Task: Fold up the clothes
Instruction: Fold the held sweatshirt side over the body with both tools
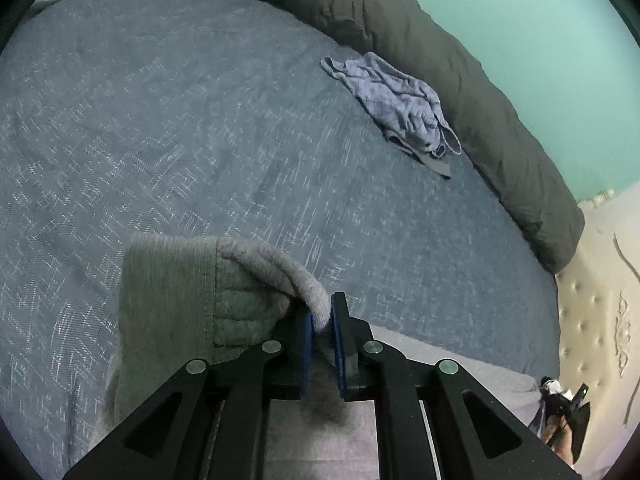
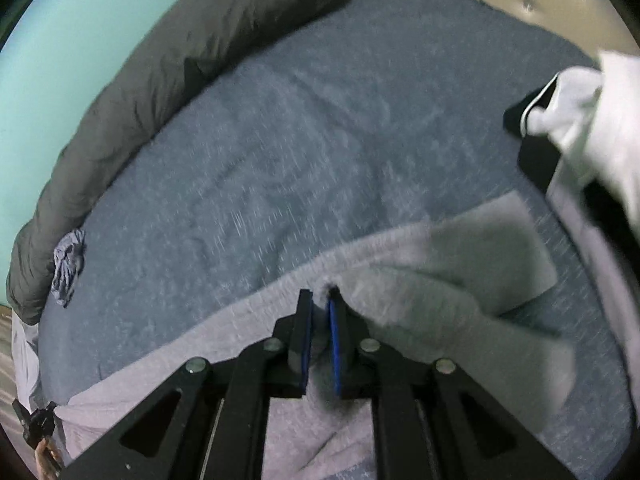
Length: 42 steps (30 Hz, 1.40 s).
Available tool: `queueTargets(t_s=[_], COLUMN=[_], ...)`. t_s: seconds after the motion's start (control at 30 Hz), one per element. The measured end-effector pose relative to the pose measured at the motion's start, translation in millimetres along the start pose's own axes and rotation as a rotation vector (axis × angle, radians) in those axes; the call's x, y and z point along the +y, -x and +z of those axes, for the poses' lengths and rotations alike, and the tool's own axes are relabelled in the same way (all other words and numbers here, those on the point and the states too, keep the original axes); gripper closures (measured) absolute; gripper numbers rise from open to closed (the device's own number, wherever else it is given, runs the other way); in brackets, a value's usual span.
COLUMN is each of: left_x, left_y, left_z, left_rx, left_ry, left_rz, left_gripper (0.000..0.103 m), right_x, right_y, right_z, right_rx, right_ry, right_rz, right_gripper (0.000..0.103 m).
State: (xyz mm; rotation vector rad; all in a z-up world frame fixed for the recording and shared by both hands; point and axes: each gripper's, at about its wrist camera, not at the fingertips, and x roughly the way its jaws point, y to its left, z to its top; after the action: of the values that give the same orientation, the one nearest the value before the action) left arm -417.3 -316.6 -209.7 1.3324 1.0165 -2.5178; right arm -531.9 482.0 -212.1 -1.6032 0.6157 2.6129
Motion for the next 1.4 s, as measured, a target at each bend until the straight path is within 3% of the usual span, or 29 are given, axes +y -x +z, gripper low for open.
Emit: queueTargets(t_s=[0.07, 0.13, 0.2, 0.33, 0.43, 0.5, 0.7, 0.9, 1.03, 1.13, 1.4], left_x=[0.3, 4.9, 12.6, 25.4, 34.1, 40.6, 68.2, 75.2, 74.2, 72.7, 71.6], left_y=[6.5, 16.7, 31.1, 62.5, 81.6, 88.4, 90.3, 83.7, 78.6, 72.4, 55.7], left_z=[-0.6, 1.2, 5.5, 9.0, -6.5, -23.7, -75.2, -105.4, -110.3, -109.8, -109.0], left_rx=[-0.012, -0.021, -0.033, -0.057, -0.053, -0.042, 0.012, 0.024, 0.013, 0.004, -0.028], left_ry=[-0.035, -0.026, -0.006, 0.007, -0.003, -0.009, 0.061, 0.108, 0.113, 0.12, 0.154], left_rz=[-0.005, -0.022, -0.014, -0.006, -0.004, -0.015, -0.093, -0.147, -0.16, -0.177, -0.207], left_gripper=[0.086, 0.07, 0.06, 0.06, 0.059, 0.058, 0.051, 0.047, 0.036, 0.035, 0.023], right_x=[-3.5, -7.1, -5.8, -2.7, -5.3, -7.0, -23.5, -41.5, -48.5, -49.5, -48.1], right_y=[1.1, 6.7, 18.6, 43.2, 57.8, 63.4, 54.4, 41.0, 35.9, 27.7, 10.3], right_z=[0.8, 1.4, 1.4, 1.6, -6.7, -17.7, -70.1, -104.8, -112.3, -112.8, -111.2], right_rx=[-0.012, -0.022, -0.054, -0.123, -0.158, -0.167, -0.085, -0.022, -0.019, -0.017, -0.055], right_ry=[0.006, 0.0, 0.014, 0.046, 0.045, 0.04, -0.03, -0.113, -0.135, -0.163, -0.229], right_rz=[-0.007, -0.015, -0.01, 0.001, 0.029, 0.057, 0.179, 0.229, 0.234, 0.247, 0.302], right_gripper=[0.087, 0.076, 0.075, 0.073, 0.062, 0.062, 0.056, 0.05, 0.044, 0.039, 0.038])
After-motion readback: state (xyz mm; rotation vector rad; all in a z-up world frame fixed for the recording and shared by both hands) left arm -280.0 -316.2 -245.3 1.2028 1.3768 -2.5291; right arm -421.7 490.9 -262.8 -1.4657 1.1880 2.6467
